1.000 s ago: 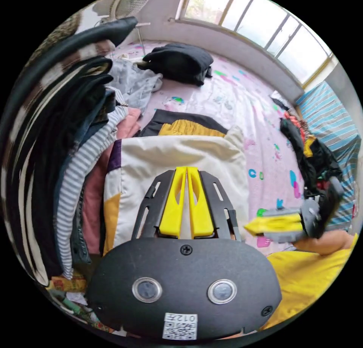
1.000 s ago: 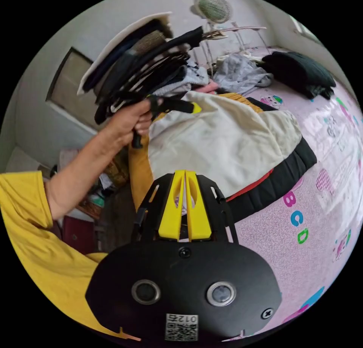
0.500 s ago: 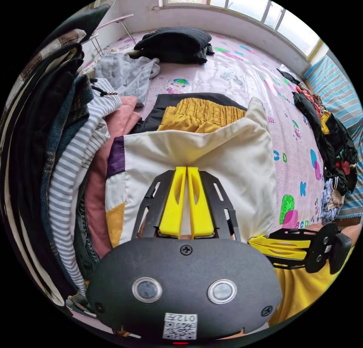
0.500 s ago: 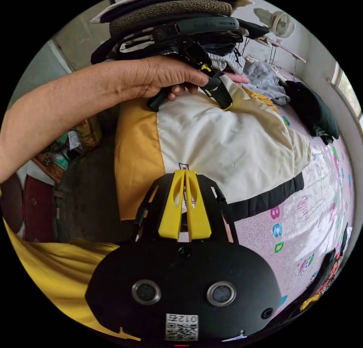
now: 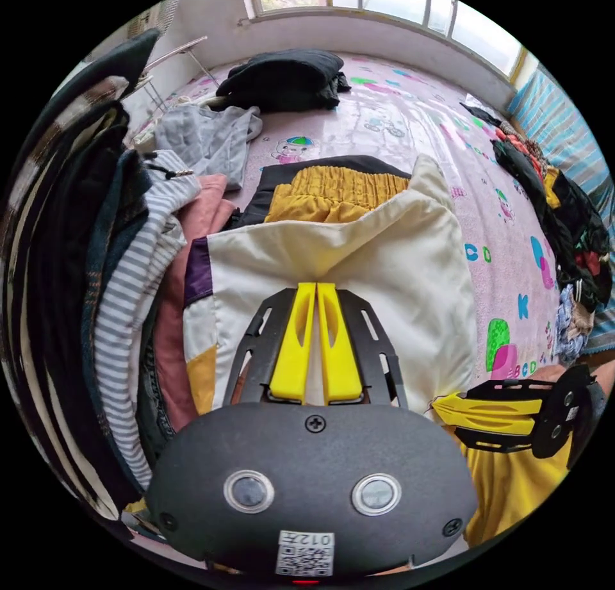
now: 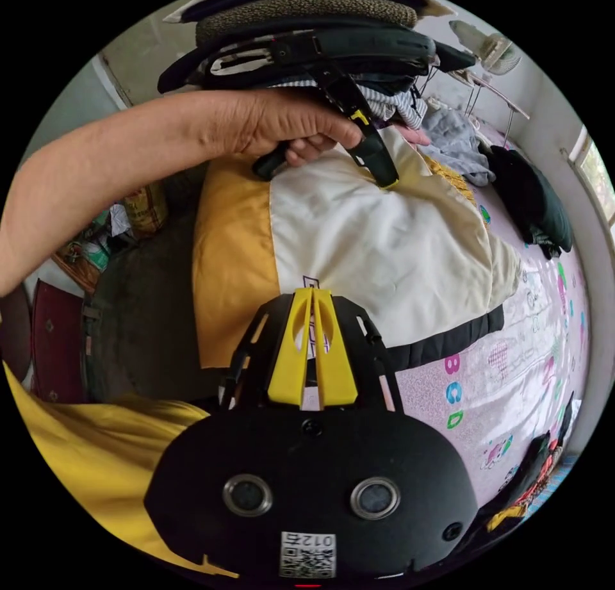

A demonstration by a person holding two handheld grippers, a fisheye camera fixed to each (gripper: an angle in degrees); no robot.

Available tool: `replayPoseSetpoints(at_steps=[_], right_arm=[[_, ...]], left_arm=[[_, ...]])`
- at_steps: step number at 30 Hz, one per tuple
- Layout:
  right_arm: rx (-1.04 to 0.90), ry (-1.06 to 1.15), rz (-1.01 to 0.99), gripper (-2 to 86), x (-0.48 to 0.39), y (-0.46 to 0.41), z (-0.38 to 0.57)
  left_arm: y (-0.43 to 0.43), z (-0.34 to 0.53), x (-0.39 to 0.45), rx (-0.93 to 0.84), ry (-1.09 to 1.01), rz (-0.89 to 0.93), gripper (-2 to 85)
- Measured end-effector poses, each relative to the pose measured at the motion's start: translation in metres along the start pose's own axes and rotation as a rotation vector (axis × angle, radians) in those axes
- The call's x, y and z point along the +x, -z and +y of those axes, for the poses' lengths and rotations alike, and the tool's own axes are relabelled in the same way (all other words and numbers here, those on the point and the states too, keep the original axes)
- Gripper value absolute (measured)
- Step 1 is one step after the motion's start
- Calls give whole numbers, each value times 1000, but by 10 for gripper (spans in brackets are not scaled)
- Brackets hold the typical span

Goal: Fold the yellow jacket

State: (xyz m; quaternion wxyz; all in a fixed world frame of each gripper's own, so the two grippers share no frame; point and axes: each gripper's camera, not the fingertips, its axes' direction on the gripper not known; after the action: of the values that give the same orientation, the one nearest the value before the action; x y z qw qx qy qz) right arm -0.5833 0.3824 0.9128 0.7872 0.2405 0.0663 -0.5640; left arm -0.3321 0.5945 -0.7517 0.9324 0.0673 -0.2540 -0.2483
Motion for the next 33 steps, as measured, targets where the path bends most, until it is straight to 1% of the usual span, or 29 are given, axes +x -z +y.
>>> replayPoseSetpoints(at_steps=[1, 2, 3, 4, 5, 6, 8, 10, 12, 15, 18, 21, 23, 24, 26, 28, 29, 31, 32, 33], right_arm=[[18, -15, -9, 4, 3, 12, -3], [76, -6, -12, 4, 4, 28, -4], [106, 7, -8, 4, 4, 36, -5], [152, 40, 2, 3, 2, 47, -7], [173, 80, 3, 3, -1, 53, -11], [171, 99, -1, 3, -2, 53, -13], [101, 132, -23, 4, -1, 43, -25], [57, 134, -22, 4, 2, 36, -31], [40, 137, -20, 5, 6, 35, -33], [35, 122, -37, 6, 19, 44, -34], [23, 77, -96, 6, 42, 56, -35], [-24, 32, -200, 6, 71, 81, -39], [58, 1, -282, 6, 93, 116, -26], [87, -19, -288, 6, 99, 125, -21], [172, -104, -339, 7, 125, 160, 5], [231, -162, -391, 7, 144, 185, 32], [263, -196, -417, 7, 155, 201, 54], [308, -244, -433, 7, 172, 225, 93], [334, -283, -431, 7, 183, 240, 125], [348, -303, -426, 7, 189, 247, 142]], left_arm=[[15, 6, -6, 26, 52, 16, 3], [25, 11, -9, 50, 77, 26, 3], [46, 23, -13, 113, 113, 51, 3], [64, 36, -17, 163, 153, 64, 2], [71, 43, -19, 178, 174, 64, 2], [78, 54, -22, 183, 205, 54, 0], [72, 66, -26, 127, 234, 38, 0], [47, 77, -30, 33, 256, 24, -1], [29, 84, -32, -7, 277, 35, -1], [20, 91, -35, 11, 335, 59, -2], [15, 86, -31, 4, 360, 56, -2], [28, 82, -25, 23, 370, 30, -1], [50, 85, -20, 85, 405, -5, -1], [68, 88, -16, 142, 430, -7, 0], [93, 93, -8, 234, 461, 29, 1], [118, 96, 12, 329, 479, 121, 3], [122, 95, 19, 350, 480, 154, 3], [130, 88, 54, 419, 467, 333, 4], [130, 85, 65, 431, 457, 381, 4], [127, 78, 91, 442, 431, 477, 4]])
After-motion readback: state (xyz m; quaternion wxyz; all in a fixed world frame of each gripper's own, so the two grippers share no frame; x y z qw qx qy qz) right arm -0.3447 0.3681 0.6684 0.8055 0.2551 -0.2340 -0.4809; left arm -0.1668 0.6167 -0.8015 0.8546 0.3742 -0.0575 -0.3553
